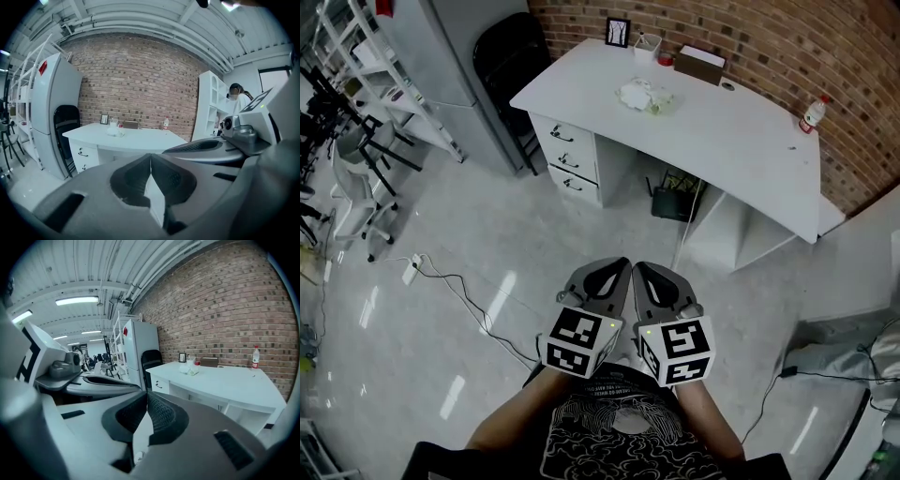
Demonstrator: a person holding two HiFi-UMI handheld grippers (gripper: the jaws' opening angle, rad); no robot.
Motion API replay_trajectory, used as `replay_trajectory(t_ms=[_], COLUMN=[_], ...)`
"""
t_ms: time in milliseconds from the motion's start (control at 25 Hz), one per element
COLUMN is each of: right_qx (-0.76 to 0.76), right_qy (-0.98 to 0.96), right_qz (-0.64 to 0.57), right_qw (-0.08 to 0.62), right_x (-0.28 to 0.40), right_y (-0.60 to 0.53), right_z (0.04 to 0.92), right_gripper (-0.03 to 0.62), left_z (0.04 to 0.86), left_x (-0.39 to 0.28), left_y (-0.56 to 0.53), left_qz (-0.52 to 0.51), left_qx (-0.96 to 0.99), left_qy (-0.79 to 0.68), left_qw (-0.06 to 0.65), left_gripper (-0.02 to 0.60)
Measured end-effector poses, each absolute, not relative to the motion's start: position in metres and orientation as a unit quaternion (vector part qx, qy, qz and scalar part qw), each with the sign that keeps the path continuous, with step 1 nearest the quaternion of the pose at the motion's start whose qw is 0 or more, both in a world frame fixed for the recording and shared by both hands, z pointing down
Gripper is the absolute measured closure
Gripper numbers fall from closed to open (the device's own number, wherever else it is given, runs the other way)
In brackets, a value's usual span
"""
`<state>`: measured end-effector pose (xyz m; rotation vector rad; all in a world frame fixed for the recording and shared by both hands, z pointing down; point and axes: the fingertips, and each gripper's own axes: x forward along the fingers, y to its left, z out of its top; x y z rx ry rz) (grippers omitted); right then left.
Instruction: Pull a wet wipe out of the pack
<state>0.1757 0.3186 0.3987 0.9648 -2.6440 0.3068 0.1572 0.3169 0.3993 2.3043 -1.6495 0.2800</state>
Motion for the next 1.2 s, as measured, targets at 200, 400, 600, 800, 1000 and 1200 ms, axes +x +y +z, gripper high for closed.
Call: replay_trajectory(t_ms=[200, 400, 600, 800, 1000, 1200], right_qx=[0.344, 0.353, 0.362, 0.36, 0.367, 0.373], right_qy=[-0.919, -0.914, -0.908, -0.908, -0.905, -0.901], right_qz=[0.11, 0.12, 0.136, 0.119, 0.113, 0.11], right_qw=[0.157, 0.16, 0.161, 0.178, 0.185, 0.192], right_x=[0.155, 0.126, 0.093, 0.057, 0.024, -0.002], right_y=[0.283, 0.246, 0.211, 0.184, 0.161, 0.146], right_z=[0.403, 0.403, 0.399, 0.394, 0.389, 0.39], right_gripper=[0.577, 0.577, 0.577, 0.577, 0.577, 0.577], left_z=[0.403, 0.405, 0.405, 0.399, 0.395, 0.398], left_x=[0.137, 0.109, 0.076, 0.041, 0.005, -0.019], left_y=[0.281, 0.245, 0.211, 0.182, 0.159, 0.143], left_qz=[0.098, 0.086, 0.085, 0.083, 0.081, 0.079], left_qx=[0.812, 0.82, 0.828, 0.835, 0.84, 0.844], left_qy=[-0.556, -0.54, -0.522, -0.51, -0.502, -0.493], left_qw=[0.146, 0.169, 0.187, 0.19, 0.19, 0.195], left_gripper=[0.568, 0.569, 0.569, 0.569, 0.569, 0.569])
